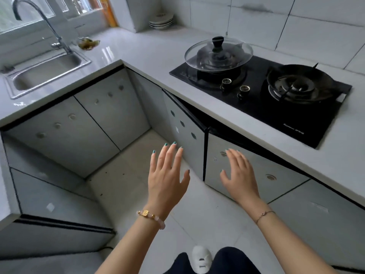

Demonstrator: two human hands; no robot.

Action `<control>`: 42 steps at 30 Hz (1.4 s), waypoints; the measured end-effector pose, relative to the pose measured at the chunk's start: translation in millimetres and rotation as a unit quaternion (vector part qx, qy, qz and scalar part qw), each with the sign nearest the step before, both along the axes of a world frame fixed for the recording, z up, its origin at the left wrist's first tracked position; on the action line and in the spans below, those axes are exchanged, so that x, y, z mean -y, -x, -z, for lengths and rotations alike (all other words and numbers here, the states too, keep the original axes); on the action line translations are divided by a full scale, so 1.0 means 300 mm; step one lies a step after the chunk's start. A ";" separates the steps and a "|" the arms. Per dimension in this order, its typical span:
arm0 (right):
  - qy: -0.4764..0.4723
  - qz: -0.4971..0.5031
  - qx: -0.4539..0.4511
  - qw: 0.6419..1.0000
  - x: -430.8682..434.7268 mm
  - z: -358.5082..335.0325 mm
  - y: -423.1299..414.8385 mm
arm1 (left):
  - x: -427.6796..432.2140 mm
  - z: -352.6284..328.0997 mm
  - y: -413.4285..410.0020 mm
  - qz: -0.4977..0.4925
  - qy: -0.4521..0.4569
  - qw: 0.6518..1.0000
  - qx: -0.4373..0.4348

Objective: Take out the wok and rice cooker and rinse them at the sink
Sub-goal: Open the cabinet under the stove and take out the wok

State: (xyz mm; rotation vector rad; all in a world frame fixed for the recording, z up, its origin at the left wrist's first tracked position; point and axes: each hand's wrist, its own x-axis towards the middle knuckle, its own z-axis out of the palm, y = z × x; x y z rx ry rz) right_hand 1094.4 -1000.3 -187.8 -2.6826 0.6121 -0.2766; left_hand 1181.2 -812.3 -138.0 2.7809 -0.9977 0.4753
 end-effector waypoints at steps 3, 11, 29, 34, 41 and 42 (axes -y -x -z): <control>-0.060 0.023 -0.008 0.998 0.006 0.026 -0.061 | 0.030 0.016 -0.090 0.024 -0.006 1.000 -0.001; -0.647 0.317 0.158 0.675 0.037 0.097 -0.314 | 0.136 0.032 -0.337 0.155 -0.011 0.988 0.006; -0.760 0.408 0.440 0.251 0.086 0.163 -0.657 | 0.127 0.084 -0.738 0.268 -0.027 0.963 -0.016; -0.763 0.397 0.460 0.219 0.079 0.170 -0.650 | 0.094 0.094 -0.763 0.274 -0.030 0.961 -0.025; -0.759 0.418 0.432 0.249 -0.036 0.198 -0.557 | 0.068 0.139 -0.736 0.292 -0.046 0.953 -0.074; -0.756 0.425 0.428 0.254 -0.063 0.203 -0.535 | 0.066 0.149 -0.727 0.296 -0.049 0.950 -0.082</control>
